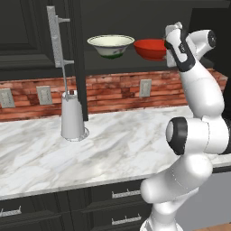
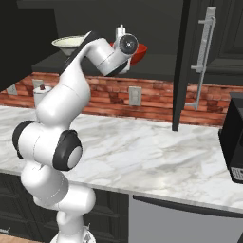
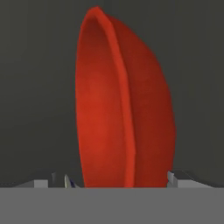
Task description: Move the bowls from the cabinet to the plates on the dining table.
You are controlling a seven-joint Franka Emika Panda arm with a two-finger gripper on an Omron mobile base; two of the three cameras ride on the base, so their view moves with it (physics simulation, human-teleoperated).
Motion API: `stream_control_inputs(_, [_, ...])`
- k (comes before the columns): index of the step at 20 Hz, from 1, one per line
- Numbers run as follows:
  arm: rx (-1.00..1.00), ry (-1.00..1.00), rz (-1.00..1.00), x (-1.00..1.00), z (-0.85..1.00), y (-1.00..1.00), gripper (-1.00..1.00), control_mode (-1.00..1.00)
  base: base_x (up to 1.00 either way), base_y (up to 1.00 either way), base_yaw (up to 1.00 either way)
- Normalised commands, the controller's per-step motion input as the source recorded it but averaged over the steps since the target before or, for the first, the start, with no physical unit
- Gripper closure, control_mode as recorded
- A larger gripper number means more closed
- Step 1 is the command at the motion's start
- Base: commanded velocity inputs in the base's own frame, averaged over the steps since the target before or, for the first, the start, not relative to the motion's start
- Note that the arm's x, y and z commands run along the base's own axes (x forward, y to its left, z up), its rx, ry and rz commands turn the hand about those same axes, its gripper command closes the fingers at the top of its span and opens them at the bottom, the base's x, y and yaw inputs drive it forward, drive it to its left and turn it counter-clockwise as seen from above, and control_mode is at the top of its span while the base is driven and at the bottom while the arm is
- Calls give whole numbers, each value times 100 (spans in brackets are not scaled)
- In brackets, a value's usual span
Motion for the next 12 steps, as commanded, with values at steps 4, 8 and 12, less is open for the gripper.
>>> stream_control_inputs(4, [2,3,4,35,-9,-6,-100,-100,0,0,0])
stream_control_inputs(8, [1,3,5,29,-13,-6,-100,-100,0,0,0])
stream_control_inputs(12, [0,7,5,12,-29,-1,-100,-100,0,0,0])
